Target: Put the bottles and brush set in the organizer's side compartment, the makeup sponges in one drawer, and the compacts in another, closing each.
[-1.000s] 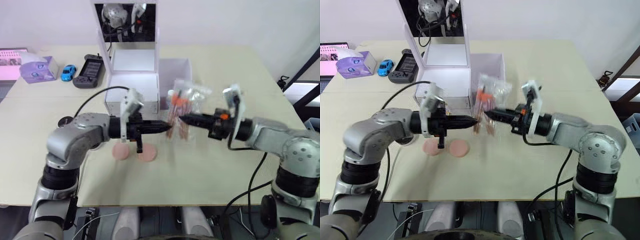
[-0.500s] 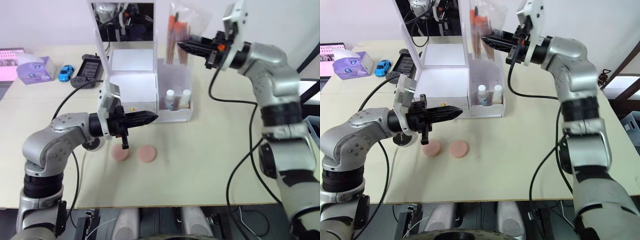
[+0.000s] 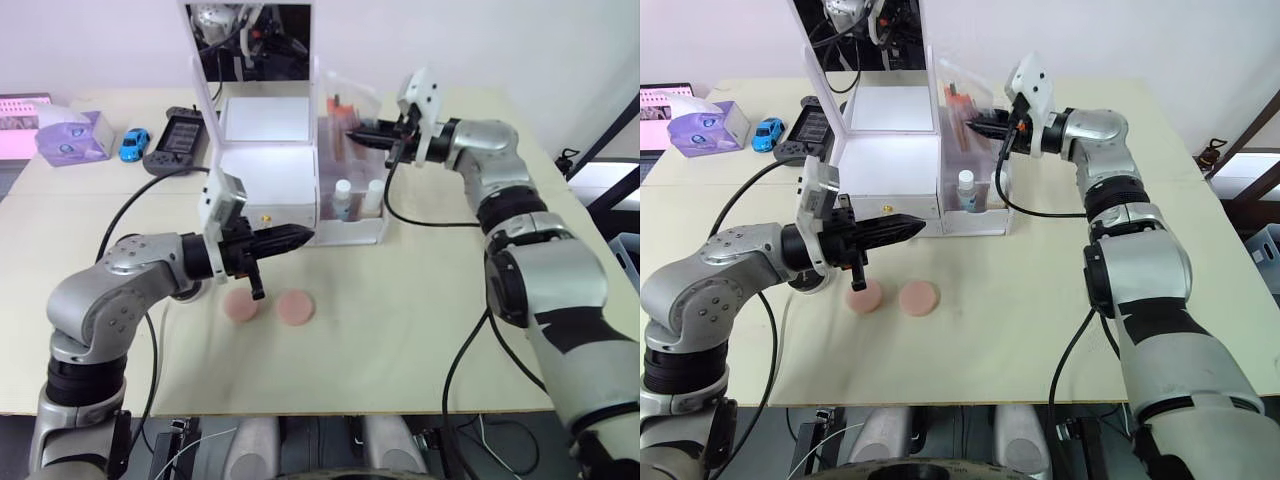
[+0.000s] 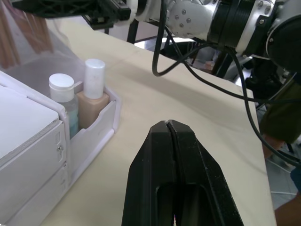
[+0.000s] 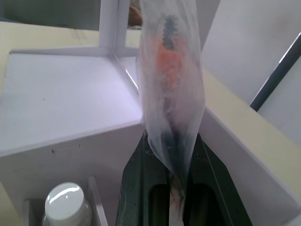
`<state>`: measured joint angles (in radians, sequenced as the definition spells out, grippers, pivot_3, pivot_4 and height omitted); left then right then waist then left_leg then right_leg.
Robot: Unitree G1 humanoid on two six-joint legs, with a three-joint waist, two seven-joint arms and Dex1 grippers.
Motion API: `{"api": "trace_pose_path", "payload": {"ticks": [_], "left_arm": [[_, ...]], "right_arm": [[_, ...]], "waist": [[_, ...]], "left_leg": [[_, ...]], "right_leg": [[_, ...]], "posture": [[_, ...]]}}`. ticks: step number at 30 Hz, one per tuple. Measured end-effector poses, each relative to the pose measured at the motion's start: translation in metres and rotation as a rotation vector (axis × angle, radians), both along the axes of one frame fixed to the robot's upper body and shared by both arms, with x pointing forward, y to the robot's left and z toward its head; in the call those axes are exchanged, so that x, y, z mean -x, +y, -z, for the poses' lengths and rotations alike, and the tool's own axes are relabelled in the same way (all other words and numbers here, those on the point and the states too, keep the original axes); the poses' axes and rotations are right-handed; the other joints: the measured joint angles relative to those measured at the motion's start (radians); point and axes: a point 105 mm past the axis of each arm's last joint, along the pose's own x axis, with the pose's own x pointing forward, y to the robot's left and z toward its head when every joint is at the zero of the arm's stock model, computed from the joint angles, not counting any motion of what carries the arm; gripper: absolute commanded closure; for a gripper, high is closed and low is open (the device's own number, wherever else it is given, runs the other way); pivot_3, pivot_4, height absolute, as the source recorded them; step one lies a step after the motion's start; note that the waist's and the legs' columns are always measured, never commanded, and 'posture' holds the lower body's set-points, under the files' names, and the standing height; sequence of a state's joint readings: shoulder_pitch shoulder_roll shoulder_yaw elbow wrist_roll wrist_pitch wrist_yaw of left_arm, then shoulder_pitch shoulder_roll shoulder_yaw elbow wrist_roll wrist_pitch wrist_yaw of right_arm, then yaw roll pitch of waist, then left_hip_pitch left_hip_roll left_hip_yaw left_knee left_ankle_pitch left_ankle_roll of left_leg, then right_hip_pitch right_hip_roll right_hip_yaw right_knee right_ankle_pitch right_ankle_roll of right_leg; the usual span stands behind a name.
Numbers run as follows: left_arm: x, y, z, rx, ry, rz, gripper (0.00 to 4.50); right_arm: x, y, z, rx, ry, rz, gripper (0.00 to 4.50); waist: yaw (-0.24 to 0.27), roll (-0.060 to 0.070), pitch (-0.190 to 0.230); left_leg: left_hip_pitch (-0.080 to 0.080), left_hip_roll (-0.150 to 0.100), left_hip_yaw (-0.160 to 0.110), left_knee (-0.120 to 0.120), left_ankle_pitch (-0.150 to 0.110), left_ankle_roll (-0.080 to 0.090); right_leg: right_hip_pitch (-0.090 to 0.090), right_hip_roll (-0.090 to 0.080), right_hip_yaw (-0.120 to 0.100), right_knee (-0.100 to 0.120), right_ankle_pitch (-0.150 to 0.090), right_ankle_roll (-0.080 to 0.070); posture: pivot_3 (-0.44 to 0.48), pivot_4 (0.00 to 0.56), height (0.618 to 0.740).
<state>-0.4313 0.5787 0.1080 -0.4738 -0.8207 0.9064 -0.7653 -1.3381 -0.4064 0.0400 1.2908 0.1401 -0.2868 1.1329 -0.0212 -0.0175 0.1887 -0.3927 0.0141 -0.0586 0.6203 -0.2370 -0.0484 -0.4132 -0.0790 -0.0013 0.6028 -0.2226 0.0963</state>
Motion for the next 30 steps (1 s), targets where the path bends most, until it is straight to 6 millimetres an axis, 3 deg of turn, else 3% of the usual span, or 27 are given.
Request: {"api": "trace_pose_path", "payload": {"ticks": [7,10,16,17,21,30], "left_arm": [[0.0,-0.001,0.001,-0.003,0.003,-0.003,4.5],[0.0,-0.003,0.001,-0.005,0.004,0.004,4.5],[0.0,-0.003,0.001,-0.003,0.001,0.009,4.5],[0.0,-0.003,0.001,-0.002,0.0,0.009,4.5],[-0.001,-0.002,0.001,0.004,-0.003,0.009,4.5],[-0.007,0.003,0.002,0.006,0.0,0.012,4.5]], "right_arm": [[0.0,0.01,0.005,-0.026,0.011,-0.013,4.45],[0.0,0.009,0.004,-0.024,0.002,-0.011,3.34],[0.003,0.008,0.002,-0.038,0.006,-0.039,0.35],[0.003,0.007,0.001,-0.041,0.007,-0.045,0.02],[0.007,0.003,-0.007,-0.061,0.001,-0.08,0.02],[0.032,-0.012,-0.045,-0.098,-0.071,-0.183,0.02]], "waist": [[-0.012,0.0,0.0],[-0.015,0.0,0.0],[-0.023,0.0,0.0],[-0.023,0.0,0.0],[-0.023,0.0,0.0],[-0.019,0.0,0.0]], "left_leg": [[0.002,0.0,0.0,0.001,0.001,-0.001],[0.002,0.0,-0.001,0.002,0.001,-0.001],[0.003,0.0,-0.001,0.002,0.001,-0.001],[0.004,0.0,-0.001,0.002,0.001,-0.001],[0.004,0.0,-0.001,0.002,0.001,-0.001],[0.003,0.0,-0.001,0.002,0.001,-0.001]], "right_leg": [[0.0,0.0,0.0,0.005,0.0,0.0],[0.0,0.0,0.0,0.006,0.0,0.0],[0.0,0.0,0.0,0.009,0.0,0.0],[0.0,0.0,0.0,0.009,0.0,0.0],[0.0,0.0,0.001,0.01,0.0,0.0],[0.001,0.0,0.0,0.01,0.0,0.001]], "posture": [[0.0,0.15,0.74],[0.0,0.15,0.74],[0.0,0.15,0.74],[0.0,0.15,0.74],[0.0,0.15,0.74],[0.0,0.15,0.74]]}}
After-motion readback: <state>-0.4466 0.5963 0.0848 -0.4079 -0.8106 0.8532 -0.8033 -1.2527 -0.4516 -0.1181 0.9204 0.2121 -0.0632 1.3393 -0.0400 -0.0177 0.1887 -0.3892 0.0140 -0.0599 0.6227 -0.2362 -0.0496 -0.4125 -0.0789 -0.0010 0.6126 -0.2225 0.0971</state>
